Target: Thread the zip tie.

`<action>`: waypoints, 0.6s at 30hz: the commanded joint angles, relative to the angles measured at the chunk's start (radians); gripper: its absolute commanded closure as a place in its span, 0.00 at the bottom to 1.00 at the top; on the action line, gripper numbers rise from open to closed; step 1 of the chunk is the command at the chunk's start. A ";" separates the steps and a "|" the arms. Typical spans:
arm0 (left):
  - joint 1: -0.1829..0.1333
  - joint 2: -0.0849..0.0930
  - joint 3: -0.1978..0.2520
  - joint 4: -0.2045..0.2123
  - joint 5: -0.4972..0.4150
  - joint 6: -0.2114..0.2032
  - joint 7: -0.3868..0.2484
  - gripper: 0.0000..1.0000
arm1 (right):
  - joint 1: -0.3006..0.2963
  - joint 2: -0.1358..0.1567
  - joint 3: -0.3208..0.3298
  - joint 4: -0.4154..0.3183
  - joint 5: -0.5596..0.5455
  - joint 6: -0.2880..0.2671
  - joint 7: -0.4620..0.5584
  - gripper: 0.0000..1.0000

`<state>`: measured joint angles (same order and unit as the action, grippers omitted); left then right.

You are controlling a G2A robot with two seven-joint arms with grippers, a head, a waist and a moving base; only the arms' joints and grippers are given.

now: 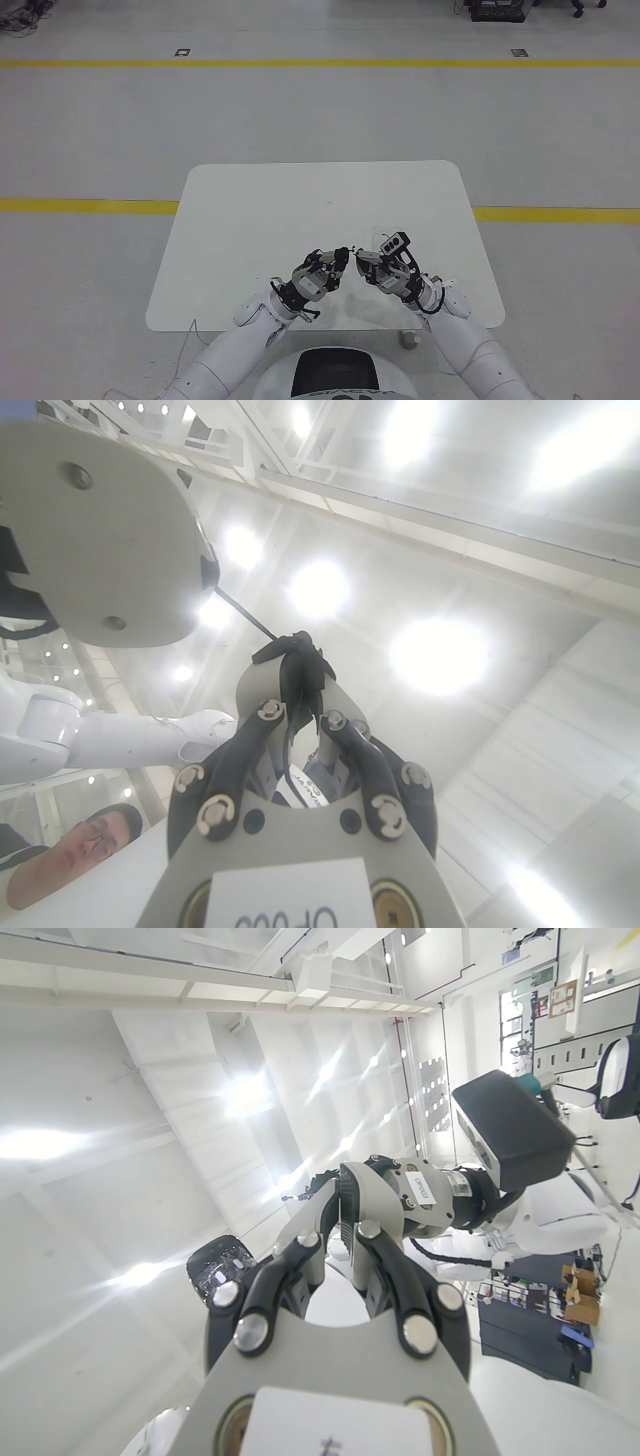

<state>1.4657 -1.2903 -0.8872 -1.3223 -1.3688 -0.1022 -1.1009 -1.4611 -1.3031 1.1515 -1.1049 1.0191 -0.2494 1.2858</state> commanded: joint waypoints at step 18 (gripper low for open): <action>0.000 0.000 0.000 0.000 0.000 0.000 0.000 1.00 | 0.005 -0.001 -0.003 0.017 -0.009 0.010 -0.003 1.00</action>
<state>1.4657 -1.2903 -0.8872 -1.3223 -1.3688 -0.1022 -1.1009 -1.4563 -1.3037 1.1490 -1.0893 1.0101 -0.2402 1.2832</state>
